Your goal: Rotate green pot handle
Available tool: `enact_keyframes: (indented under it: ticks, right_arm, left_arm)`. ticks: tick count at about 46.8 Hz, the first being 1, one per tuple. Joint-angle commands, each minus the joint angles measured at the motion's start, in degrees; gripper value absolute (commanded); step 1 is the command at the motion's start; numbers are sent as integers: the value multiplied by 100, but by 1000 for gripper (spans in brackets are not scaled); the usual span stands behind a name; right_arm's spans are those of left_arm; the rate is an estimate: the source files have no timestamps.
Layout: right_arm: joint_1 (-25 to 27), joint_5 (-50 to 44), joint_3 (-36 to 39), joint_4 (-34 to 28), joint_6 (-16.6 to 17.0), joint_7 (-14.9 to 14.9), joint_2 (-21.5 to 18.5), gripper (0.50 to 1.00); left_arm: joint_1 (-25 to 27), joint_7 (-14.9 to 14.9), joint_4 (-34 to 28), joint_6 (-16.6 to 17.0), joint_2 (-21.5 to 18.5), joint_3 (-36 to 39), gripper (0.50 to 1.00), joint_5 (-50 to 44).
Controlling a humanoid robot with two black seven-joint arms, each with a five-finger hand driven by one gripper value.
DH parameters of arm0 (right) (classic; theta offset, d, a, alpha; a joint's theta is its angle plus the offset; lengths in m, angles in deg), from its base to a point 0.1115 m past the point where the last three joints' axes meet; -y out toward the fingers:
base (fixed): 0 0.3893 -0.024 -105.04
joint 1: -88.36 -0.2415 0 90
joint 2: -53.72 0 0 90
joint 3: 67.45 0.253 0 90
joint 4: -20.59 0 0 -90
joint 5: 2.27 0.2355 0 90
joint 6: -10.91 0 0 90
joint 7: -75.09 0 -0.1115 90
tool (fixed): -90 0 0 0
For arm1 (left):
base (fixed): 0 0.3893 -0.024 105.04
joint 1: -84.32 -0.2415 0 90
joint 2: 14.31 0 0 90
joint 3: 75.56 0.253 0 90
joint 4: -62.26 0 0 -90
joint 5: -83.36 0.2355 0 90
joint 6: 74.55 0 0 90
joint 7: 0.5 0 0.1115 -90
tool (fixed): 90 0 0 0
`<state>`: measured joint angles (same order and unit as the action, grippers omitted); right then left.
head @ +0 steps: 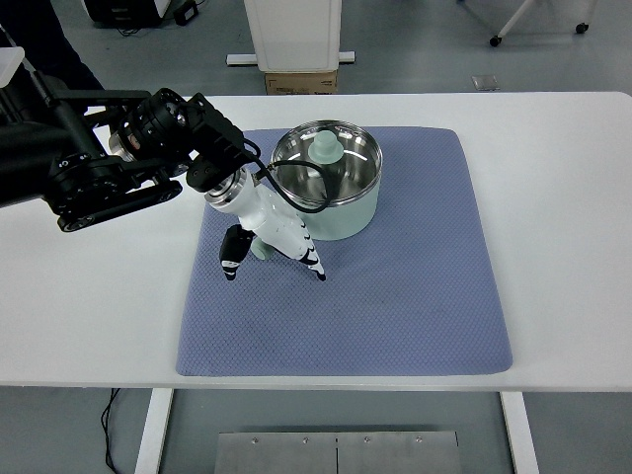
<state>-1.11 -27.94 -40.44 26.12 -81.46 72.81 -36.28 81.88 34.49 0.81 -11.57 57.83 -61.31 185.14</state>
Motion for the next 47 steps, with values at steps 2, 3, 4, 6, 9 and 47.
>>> enact_keyframes:
  ticks: [2, 3, 4, 6, 9, 47]
  right_arm:
    - [0, 0, -11, 0, 0, -1, 0, 1000]
    - [0, 0, 6, 0, 0, -1, 0, 1000]
    - [0, 0, -11, 0, 0, -1, 0, 1000]
    - [0, 0, -11, 0, 0, -1, 0, 1000]
    - [0, 0, 6, 0, 0, -1, 0, 1000]
    - [0, 0, -11, 0, 0, -1, 0, 1000]
  left_arm:
    - [6, 1, 2, 4, -104, 34, 1000, 0]
    - [6, 1, 2, 4, -121, 34, 1000, 0]
    - [6, 1, 2, 4, -156, 34, 1000, 0]
    - [6, 1, 2, 4, -209, 34, 1000, 0]
    - [6, 1, 2, 4, -288, 34, 1000, 0]
    - [-20, 1, 142, 74, -789, 122, 1000, 9]
